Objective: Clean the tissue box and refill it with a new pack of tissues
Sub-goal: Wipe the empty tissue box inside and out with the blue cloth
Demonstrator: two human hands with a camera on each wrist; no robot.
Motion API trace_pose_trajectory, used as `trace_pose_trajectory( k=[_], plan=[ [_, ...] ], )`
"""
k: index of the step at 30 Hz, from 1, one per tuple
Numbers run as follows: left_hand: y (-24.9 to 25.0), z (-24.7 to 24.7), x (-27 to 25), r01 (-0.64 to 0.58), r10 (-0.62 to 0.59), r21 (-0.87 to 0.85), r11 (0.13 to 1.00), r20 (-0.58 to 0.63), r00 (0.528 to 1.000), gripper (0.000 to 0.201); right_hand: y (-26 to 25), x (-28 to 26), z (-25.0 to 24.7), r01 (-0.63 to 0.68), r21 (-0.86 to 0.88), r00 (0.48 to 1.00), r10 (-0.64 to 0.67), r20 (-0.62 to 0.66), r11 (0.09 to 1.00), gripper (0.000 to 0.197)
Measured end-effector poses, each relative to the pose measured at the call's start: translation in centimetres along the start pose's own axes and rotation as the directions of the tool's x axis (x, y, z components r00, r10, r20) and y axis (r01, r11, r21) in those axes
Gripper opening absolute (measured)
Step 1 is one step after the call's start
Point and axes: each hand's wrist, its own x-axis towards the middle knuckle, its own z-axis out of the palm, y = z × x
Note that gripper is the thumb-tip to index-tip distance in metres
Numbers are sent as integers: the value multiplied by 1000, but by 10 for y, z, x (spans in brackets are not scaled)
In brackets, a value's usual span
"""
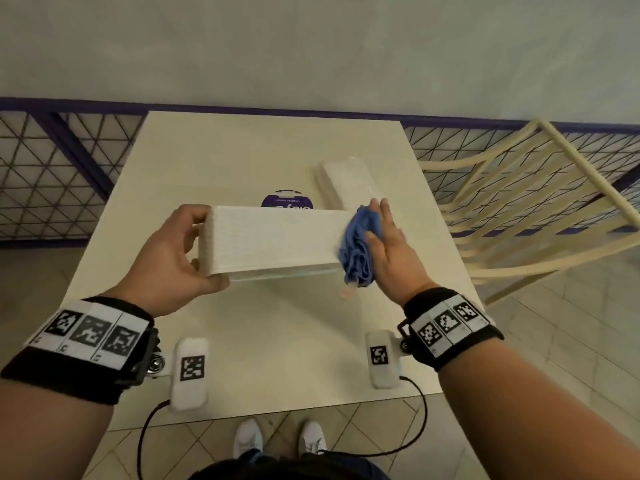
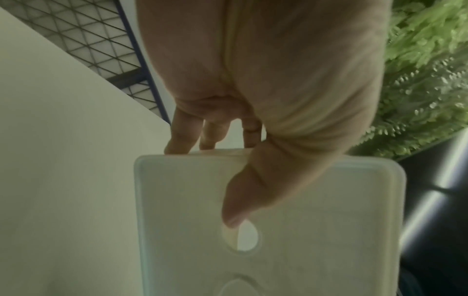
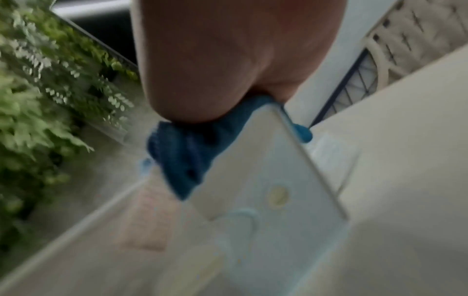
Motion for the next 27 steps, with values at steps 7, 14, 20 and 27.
trace_pose_trajectory(
  k=[7,14,20,27],
  plan=[
    [8,23,10,3,-9,104,995,65,998,63,-102,-29,54,298,-96,954,-292,64,950,67],
    [1,22,2,3,2,-60,998,86,996,70,-79,-20,35,460,-234,888,-439,137,857,62],
    [-2,4,-2,89,-85,-76,993,53,995,81,-3,-11,9,221,-64,973,-215,87,973,74],
    [20,24,7,1,-6,52,999,87,996,76,-97,-24,42,476,-167,879,-463,112,863,80]
  ],
)
